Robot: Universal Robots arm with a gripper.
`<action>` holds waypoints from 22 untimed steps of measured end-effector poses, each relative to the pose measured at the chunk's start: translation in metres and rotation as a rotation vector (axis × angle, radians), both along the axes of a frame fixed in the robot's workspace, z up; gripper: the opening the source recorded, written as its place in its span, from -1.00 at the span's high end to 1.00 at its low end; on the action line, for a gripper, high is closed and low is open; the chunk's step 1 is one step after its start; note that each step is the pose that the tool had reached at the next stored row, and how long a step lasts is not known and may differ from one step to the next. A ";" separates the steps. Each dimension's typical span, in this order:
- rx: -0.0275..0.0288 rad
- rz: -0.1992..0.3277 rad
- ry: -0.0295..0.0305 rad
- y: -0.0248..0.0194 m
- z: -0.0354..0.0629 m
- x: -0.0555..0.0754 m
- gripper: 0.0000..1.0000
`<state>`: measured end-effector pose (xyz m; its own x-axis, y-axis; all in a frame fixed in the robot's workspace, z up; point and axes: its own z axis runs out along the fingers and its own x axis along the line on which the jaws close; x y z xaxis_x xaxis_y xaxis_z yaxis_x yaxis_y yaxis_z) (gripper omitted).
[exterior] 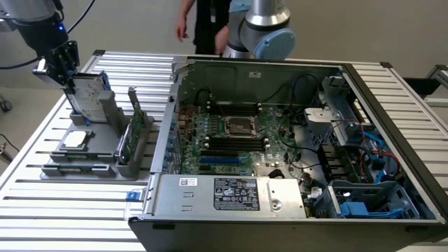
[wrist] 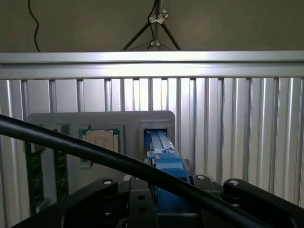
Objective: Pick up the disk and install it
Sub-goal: 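Pick up the disk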
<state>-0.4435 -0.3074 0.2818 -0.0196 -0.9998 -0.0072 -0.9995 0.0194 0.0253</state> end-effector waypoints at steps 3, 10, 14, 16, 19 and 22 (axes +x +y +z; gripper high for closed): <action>0.0001 -0.002 0.0000 -0.0025 -0.0001 0.000 0.29; 0.0001 -0.012 -0.0001 -0.0075 -0.0009 0.000 0.29; 0.0001 -0.012 0.0000 -0.0076 -0.0009 0.000 0.35; 0.0000 -0.012 0.0000 -0.0076 -0.0009 0.000 0.35; 0.0001 -0.012 0.0000 -0.0076 -0.0009 0.000 0.35; 0.0001 -0.012 0.0000 -0.0076 -0.0009 0.000 0.35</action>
